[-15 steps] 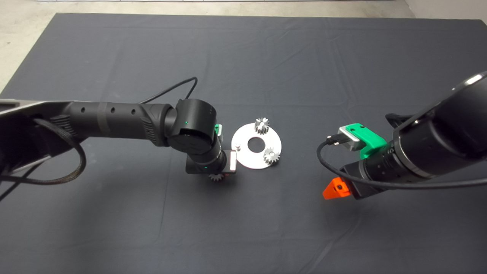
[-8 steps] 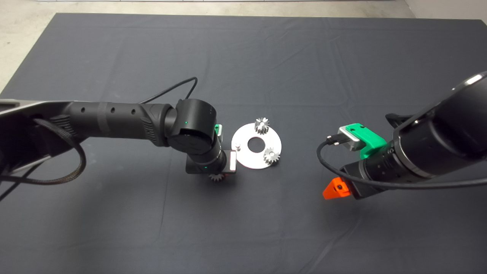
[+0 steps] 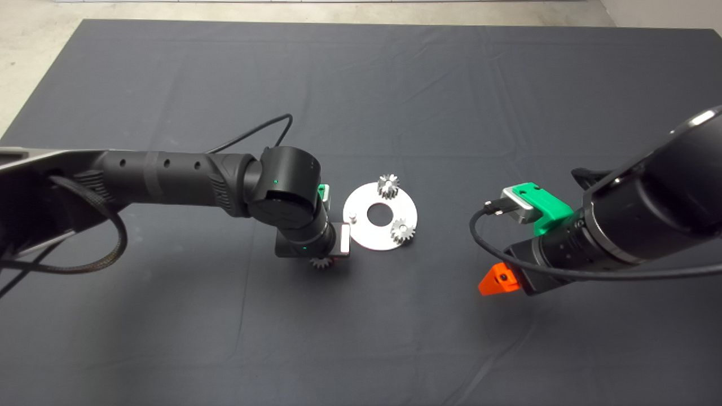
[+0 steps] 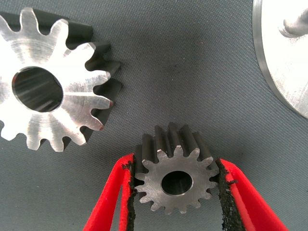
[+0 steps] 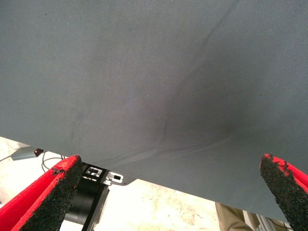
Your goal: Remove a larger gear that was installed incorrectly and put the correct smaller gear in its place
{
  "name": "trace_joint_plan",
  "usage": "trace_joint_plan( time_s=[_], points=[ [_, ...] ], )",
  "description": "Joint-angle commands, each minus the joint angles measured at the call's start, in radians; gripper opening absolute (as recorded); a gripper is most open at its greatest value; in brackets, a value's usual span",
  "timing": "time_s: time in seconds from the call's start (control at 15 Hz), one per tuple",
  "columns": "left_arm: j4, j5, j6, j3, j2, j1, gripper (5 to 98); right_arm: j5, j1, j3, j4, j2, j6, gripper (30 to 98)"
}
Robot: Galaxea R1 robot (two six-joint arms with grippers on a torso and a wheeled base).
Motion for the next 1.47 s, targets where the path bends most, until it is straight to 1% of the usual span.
trace_joint_plan(
  time_s=[0.0,0.2,0.87,1.0,1.13,1.27,1.33,1.4],
  points=[
    [0.009,0.020,0.006,0.002,0.000,-0.011,34.3,-0.033,0.024,0.008,0.022,-0.006,0.000,97.7],
    [0.009,0.020,0.006,0.002,0.005,-0.011,33.9,-0.033,0.024,0.008,0.022,-0.006,0.000,97.7],
    [0.002,0.021,0.006,0.009,0.000,-0.014,27.2,-0.033,0.024,0.008,0.022,-0.004,0.000,97.7],
    [-0.030,0.023,0.003,0.015,0.004,-0.017,27.0,-0.033,0.024,0.008,0.022,-0.004,0.000,97.7],
    [-0.043,0.023,0.005,0.015,0.004,-0.029,26.6,-0.033,0.024,0.008,0.022,-0.006,0.000,97.7],
    [-0.098,0.023,0.003,0.014,0.009,-0.070,26.5,-0.033,0.024,0.008,0.022,-0.006,-0.001,97.7],
    [-0.118,0.023,0.003,0.015,0.009,-0.077,26.5,-0.033,0.024,0.008,0.022,-0.006,-0.001,97.7],
    [-0.131,0.024,0.003,0.014,0.009,-0.096,26.5,-0.033,0.024,0.008,0.020,-0.006,-0.001,97.7]
  ],
)
